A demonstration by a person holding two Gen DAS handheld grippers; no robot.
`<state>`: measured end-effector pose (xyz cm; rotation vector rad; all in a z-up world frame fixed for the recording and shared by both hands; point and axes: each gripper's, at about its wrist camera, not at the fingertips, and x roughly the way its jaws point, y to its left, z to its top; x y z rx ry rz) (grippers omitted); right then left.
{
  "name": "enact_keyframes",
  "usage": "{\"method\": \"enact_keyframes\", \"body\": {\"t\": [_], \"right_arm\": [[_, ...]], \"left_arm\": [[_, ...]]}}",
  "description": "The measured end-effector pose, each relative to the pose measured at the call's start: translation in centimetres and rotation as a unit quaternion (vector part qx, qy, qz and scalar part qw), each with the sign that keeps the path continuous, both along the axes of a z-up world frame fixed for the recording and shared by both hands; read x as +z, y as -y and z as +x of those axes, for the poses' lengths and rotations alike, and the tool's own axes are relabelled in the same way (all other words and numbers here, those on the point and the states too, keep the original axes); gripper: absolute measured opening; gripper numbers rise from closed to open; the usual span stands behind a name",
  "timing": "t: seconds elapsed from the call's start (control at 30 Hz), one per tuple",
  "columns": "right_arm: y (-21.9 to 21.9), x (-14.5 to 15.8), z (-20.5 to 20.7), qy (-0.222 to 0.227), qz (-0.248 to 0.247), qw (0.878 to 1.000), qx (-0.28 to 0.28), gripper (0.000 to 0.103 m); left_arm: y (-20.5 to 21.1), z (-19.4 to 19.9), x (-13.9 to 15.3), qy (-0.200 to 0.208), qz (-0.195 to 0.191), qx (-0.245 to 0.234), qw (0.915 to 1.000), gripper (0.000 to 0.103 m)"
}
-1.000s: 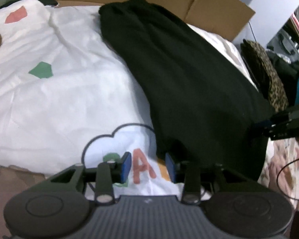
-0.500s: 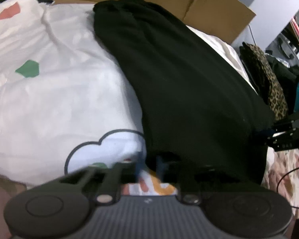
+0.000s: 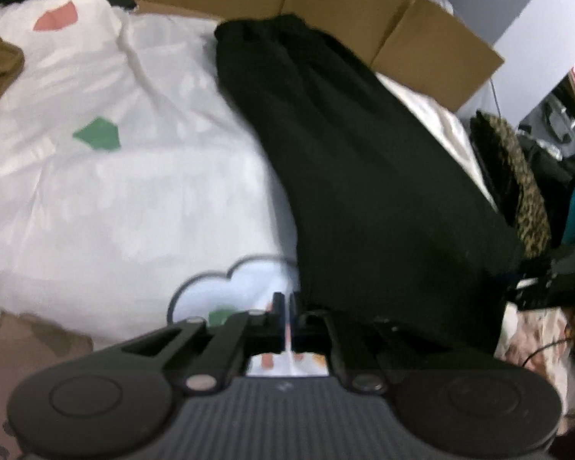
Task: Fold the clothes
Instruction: 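Grasp the end of the black jacket strip with the left gripper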
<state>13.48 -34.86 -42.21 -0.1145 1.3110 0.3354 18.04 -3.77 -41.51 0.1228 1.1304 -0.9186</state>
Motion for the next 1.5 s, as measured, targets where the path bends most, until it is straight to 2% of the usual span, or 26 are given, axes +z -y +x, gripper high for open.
{"method": "enact_keyframes", "body": {"t": [0.2,0.4,0.47,0.57,0.83,0.97,1.03,1.07,1.2,1.33,1.37,1.4,1.5], "right_arm": [[-0.3,0.0,-0.3,0.001,-0.002,1.000,0.001,0.030],[-0.5,-0.1,-0.3,0.000,-0.002,1.000,0.002,0.030],[-0.5,-0.1,-0.3,0.001,-0.002,1.000,0.002,0.030],[-0.5,-0.1,-0.4,0.002,-0.001,1.000,0.001,0.030],[-0.6,-0.1,-0.3,-0.005,-0.002,1.000,-0.002,0.030],[0.2,0.5,-0.4,-0.009,0.001,1.000,-0.006,0.031],[0.2,0.6,-0.6,-0.010,0.005,1.000,-0.010,0.031],[0.0,0.6,-0.7,-0.010,0.008,1.000,-0.013,0.031],[-1.4,0.4,-0.4,-0.008,0.011,1.000,-0.018,0.031],[-1.4,0.8,-0.6,-0.003,0.012,1.000,-0.020,0.031],[-1.3,0.5,-0.5,-0.001,0.012,1.000,-0.020,0.031],[-1.2,0.4,-0.5,0.000,0.011,1.000,-0.021,0.031],[-0.3,0.8,-0.5,0.005,0.008,1.000,-0.027,0.031]], "left_arm": [[2.7,0.0,1.0,0.002,-0.029,-0.020,0.9994,0.004],[5.0,-1.3,-0.1,-0.017,-0.031,-0.048,0.9982,0.004],[5.3,-1.8,-0.8,-0.019,-0.017,-0.060,0.9979,0.006],[5.2,-2.2,-2.1,-0.017,0.028,-0.065,0.9973,0.006],[2.6,-2.0,-2.2,-0.025,0.066,-0.037,0.9968,0.003],[0.7,-1.1,-1.0,-0.025,0.047,-0.009,0.9986,0.012],[0.4,-0.7,-0.8,-0.019,0.042,0.002,0.9990,0.024],[0.4,-0.5,-0.9,-0.022,0.039,0.006,0.9990,0.026],[0.4,0.3,-2.0,-0.057,0.022,0.023,0.9979,0.028],[0.6,0.8,-3.1,-0.096,0.002,0.050,0.9941,0.027],[0.5,0.8,-3.3,-0.106,-0.003,0.057,0.9928,0.024],[0.2,1.0,-3.3,-0.113,-0.007,0.062,0.9916,0.006],[-0.6,1.2,-3.2,-0.124,-0.016,0.071,0.9895,0.005]]}}
